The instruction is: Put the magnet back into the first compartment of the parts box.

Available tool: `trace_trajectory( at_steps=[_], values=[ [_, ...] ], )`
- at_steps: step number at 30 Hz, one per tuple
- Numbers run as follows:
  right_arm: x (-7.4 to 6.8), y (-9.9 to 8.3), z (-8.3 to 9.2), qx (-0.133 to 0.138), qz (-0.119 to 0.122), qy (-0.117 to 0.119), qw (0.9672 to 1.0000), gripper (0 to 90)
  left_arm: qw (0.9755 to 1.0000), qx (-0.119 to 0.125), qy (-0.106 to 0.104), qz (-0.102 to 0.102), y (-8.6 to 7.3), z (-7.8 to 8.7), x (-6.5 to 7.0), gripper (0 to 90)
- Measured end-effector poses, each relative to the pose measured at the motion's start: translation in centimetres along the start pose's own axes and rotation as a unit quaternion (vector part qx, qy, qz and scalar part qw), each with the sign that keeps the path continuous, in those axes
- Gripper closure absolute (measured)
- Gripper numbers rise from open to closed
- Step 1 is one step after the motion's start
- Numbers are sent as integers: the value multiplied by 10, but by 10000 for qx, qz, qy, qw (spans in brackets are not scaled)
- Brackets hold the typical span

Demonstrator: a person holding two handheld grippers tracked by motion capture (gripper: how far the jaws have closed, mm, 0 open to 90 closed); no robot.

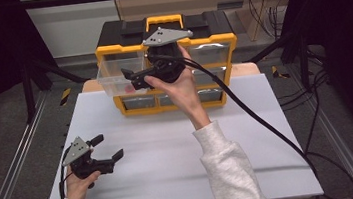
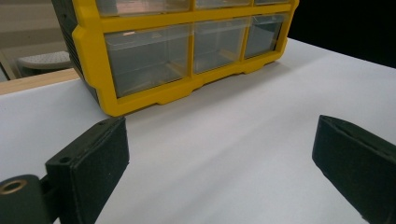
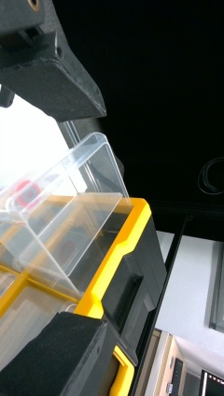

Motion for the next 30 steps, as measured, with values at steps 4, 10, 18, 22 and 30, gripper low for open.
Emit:
trace_trajectory(
  at_steps=[4,10,18,22,30],
  values=[
    [-3,-5,8,30,27,40,10000,16,10000,2,7,3,0,0,0,33],
    [-5,-12,19,75,35,3,10000,12,10000,8,0,2,0,0,0,33],
    [-1,-29,32,36,10,-20,10000,5,10000,8,-3,2,0,0,0,33],
    [0,-40,38,76,-36,4,10000,6,10000,3,0,-12,0,0,0,33],
    [1,-62,49,57,-87,8,9999,5,10000,2,-9,-8,0,0,1,32]
  ],
)
Point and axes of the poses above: each handheld gripper's, and its own axes: z roughly backward along the jaws, y roughly out of its top, x roughly to its right, the point moved 1 cm from there along -z, roughly forward along the jaws, and after that the axes turned 14 degrees about y, right-handed, at the moved point
